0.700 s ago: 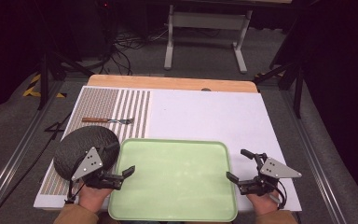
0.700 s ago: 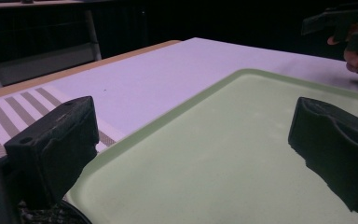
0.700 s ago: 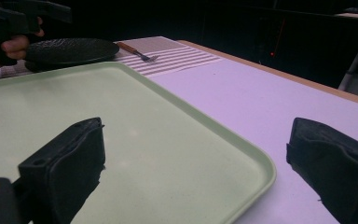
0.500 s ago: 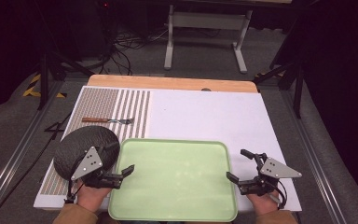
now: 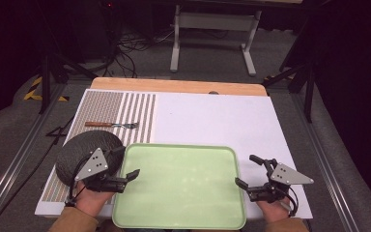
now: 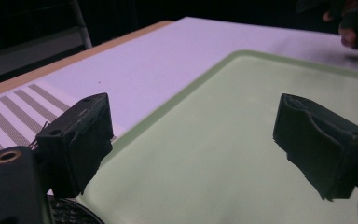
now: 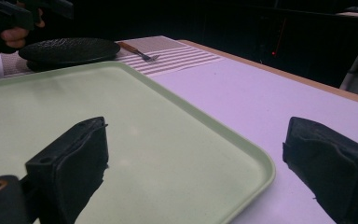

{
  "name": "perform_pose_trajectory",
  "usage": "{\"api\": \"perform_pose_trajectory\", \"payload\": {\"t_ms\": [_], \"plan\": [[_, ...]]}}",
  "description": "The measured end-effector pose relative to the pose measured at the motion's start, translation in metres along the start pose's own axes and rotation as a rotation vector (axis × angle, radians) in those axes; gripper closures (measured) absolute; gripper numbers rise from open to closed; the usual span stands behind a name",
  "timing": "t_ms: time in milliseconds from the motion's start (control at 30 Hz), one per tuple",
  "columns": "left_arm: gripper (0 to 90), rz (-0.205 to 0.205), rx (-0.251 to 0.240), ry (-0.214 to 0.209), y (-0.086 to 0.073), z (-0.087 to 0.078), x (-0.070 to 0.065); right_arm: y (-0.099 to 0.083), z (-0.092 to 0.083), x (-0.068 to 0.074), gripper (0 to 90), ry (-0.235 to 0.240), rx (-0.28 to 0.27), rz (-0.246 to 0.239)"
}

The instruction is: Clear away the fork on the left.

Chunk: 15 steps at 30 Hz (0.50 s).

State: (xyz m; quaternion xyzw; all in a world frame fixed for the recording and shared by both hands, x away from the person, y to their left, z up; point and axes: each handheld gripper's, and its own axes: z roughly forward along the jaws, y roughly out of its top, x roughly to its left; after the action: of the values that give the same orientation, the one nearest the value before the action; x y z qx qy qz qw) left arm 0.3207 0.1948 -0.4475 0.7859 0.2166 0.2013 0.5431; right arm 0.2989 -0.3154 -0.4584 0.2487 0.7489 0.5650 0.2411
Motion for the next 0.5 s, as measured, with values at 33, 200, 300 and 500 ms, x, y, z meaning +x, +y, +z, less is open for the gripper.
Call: {"api": "perform_pose_trajectory", "payload": {"t_ms": [33,200,300,500], "plan": [[14.0,0.0,0.0,0.0,0.0,0.0,0.0,0.0,0.0,0.0,7.3,-0.001,0.002,0.0],[16.3,0.106,0.097,-0.017,0.018,0.001,0.004,0.0,0.0,0.0,7.7,0.004,0.01,-0.005],[16.4,0.138,0.13,-0.027,0.026,0.003,0.007,0.0,0.0,0.0,7.7,0.005,0.01,-0.003],[16.9,0.204,0.193,-0.029,0.042,0.004,0.012,0.0,0.0,0.0,7.8,0.007,0.011,-0.005]]}}
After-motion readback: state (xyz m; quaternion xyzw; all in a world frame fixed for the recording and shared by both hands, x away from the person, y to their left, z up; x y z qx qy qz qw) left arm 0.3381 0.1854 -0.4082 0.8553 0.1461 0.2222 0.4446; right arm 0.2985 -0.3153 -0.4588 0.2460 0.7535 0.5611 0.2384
